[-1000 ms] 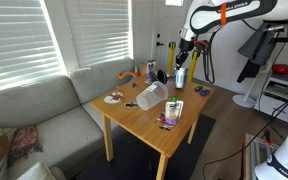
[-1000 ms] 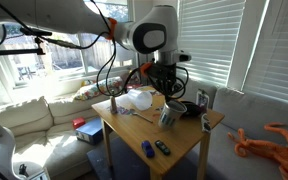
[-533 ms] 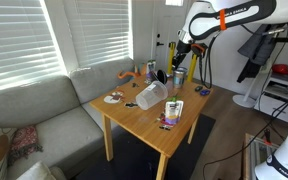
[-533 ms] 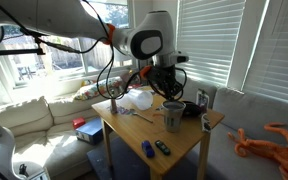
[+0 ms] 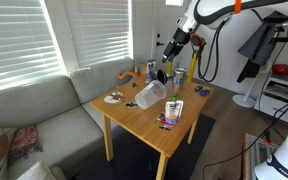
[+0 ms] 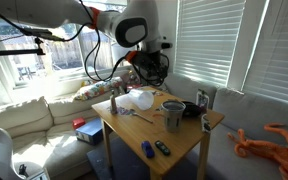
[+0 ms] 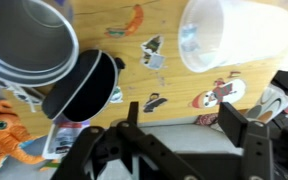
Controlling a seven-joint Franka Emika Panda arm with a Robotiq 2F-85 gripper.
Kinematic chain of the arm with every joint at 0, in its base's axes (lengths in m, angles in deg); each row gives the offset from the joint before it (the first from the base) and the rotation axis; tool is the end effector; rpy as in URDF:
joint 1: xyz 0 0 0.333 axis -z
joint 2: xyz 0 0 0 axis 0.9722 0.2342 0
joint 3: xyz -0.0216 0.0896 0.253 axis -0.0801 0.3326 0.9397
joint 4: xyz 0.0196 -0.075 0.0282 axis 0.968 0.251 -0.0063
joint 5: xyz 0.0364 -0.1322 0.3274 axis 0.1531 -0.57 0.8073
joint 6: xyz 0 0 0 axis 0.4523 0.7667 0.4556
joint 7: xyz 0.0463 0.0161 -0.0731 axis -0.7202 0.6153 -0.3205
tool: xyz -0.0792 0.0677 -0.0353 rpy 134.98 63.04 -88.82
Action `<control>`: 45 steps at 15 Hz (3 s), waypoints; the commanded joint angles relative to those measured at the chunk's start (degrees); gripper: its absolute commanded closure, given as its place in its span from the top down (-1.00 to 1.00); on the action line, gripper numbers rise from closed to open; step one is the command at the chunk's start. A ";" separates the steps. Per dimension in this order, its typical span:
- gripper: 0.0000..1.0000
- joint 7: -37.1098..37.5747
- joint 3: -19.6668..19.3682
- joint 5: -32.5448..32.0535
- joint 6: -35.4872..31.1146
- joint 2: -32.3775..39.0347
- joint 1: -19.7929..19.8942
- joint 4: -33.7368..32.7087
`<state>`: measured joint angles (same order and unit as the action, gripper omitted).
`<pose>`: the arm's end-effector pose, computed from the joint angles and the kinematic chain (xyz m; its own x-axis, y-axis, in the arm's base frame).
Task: Pick up the silver cup from the clear cup and put it on the table, pick up both white and purple packets with green lids and put them in the clear cup one by one
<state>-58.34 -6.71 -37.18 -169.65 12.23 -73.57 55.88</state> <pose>0.5179 -0.0708 0.5364 0.9167 -0.1151 0.3826 -0.0464 -0.9818 -0.1843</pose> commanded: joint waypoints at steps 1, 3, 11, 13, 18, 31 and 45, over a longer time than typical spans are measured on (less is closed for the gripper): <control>1.00 -2.16 -0.45 12.40 1.23 1.30 -1.88 0.37; 1.00 -3.88 -0.91 19.17 2.76 3.25 -2.04 0.28; 1.00 -5.40 -0.87 26.20 11.56 9.78 1.45 -1.00; 0.47 -6.62 -0.63 29.24 11.89 11.12 1.96 -1.11; -0.23 -10.72 -0.20 37.09 12.35 14.04 2.74 -1.41; -0.97 -9.01 -0.17 26.30 25.75 13.32 2.49 -11.52; -0.97 -7.04 6.31 -8.78 28.03 17.44 -3.69 -22.59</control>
<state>-66.03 -1.55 -41.73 -141.36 27.72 -76.37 35.30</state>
